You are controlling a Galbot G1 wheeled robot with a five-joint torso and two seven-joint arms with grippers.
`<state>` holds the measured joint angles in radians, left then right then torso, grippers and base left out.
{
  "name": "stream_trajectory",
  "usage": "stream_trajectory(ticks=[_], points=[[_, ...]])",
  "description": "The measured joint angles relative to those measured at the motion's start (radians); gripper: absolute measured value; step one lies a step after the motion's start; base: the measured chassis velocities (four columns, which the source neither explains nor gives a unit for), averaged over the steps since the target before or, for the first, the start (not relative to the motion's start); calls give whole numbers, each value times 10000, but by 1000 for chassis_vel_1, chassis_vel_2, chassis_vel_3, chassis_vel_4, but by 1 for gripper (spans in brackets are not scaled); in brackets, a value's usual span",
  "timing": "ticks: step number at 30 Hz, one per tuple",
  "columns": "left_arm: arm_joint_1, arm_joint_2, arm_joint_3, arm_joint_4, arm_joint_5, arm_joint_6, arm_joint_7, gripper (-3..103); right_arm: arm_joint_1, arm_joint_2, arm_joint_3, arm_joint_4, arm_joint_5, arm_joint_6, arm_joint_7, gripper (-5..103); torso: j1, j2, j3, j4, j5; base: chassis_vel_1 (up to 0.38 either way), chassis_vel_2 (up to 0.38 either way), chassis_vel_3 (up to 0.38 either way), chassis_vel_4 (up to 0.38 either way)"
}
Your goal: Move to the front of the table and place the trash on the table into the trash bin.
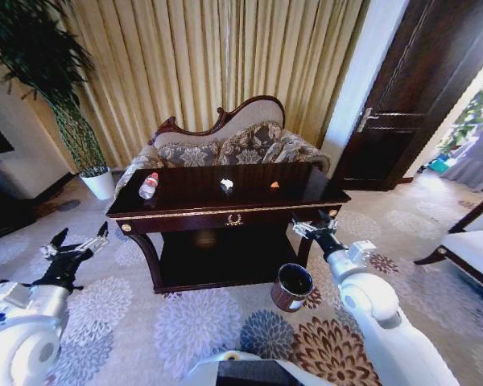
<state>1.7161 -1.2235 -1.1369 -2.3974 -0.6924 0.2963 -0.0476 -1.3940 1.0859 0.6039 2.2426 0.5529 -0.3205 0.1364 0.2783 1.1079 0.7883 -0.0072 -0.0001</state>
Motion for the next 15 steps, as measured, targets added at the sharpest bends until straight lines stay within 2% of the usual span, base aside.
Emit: stream_trajectory(ticks=[6, 15], points=[[3, 6, -27, 2, 1, -4, 2, 100, 33, -3, -12, -25, -4, 14, -1, 100, 0, 0, 0, 0, 1, 0, 0, 0, 0], [18, 11, -62, 2, 2, -15, 3, 100, 59, 2, -19, -51, -13, 32, -7, 100, 0, 0, 0, 0, 0, -50, 62, 76, -62]])
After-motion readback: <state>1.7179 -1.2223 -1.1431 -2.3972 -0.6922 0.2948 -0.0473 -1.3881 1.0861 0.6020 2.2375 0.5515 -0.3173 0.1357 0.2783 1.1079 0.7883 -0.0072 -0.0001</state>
